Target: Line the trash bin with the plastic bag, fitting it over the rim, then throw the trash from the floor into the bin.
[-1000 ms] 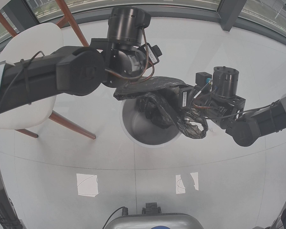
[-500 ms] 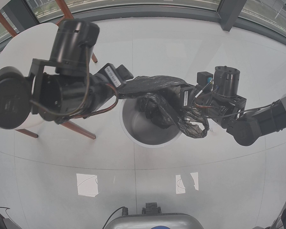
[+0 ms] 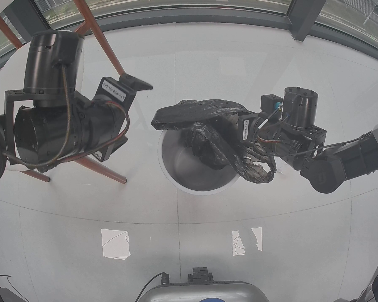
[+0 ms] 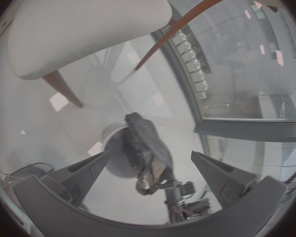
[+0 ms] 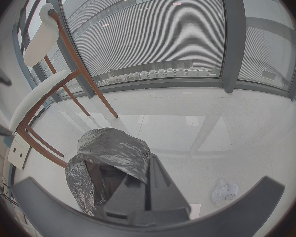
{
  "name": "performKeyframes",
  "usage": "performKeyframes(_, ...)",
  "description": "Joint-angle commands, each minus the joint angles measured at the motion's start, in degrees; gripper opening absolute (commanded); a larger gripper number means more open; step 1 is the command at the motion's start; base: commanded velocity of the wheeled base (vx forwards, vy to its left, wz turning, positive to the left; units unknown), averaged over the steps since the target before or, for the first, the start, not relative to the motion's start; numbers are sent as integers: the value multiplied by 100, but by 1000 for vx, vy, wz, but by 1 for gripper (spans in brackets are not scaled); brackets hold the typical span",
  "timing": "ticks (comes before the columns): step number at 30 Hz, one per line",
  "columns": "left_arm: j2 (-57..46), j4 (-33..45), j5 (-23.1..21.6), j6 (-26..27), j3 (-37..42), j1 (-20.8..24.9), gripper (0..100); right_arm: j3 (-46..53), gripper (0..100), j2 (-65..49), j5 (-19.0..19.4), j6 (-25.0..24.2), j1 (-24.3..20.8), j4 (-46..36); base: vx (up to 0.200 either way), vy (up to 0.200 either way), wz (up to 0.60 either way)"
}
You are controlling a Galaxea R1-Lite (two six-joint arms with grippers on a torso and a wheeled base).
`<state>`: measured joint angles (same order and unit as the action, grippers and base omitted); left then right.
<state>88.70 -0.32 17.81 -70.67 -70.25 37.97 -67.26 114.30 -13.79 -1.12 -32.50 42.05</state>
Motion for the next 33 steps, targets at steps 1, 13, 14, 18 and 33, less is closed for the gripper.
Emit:
performKeyframes(1,271,-1506,-234,370,627,52,100,2,0,-30,-1,-99,33,5,0,0,0)
performKeyframes(13,526,-2227,-1684,1583,1770,843,100,-77,0,22,-1,-108,77,-3,0,0,0)
performKeyframes(14,605,-2227,-1676,1662,1778,834,100,-86,0,22,-1,-108,86,-3,0,0,0)
performKeyframes(18,833,-2280,-1623,1943,1849,720,100,-156,0,31,-1,-108,95,-3,0,0,0)
performKeyframes(33,1993,-2983,-1421,1837,776,123,100,-227,0,13,-1,-116,104,-3,0,0,0)
